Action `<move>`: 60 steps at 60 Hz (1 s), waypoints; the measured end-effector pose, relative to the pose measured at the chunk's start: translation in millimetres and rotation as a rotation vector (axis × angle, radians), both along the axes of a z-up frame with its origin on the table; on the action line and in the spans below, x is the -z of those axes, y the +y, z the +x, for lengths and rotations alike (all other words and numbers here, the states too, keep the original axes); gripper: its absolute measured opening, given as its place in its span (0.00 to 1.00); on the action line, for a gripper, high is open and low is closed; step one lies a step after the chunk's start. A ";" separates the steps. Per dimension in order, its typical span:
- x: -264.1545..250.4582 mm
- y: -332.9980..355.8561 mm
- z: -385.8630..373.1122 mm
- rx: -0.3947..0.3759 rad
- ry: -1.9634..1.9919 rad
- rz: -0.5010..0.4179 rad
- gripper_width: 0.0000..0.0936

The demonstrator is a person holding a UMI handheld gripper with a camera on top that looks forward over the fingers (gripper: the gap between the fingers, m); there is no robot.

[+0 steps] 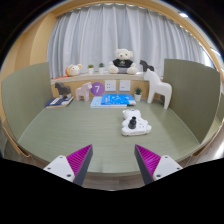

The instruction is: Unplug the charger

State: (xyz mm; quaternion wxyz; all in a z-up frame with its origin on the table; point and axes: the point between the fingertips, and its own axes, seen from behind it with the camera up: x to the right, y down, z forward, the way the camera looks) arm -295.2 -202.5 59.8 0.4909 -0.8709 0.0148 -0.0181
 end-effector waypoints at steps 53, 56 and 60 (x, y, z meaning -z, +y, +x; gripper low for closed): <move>23.6 188.5 87.1 -0.040 0.115 -0.044 0.02; -75.8 208.1 99.1 -0.021 0.146 0.185 0.02; -191.8 223.8 122.6 -0.031 0.062 0.409 0.03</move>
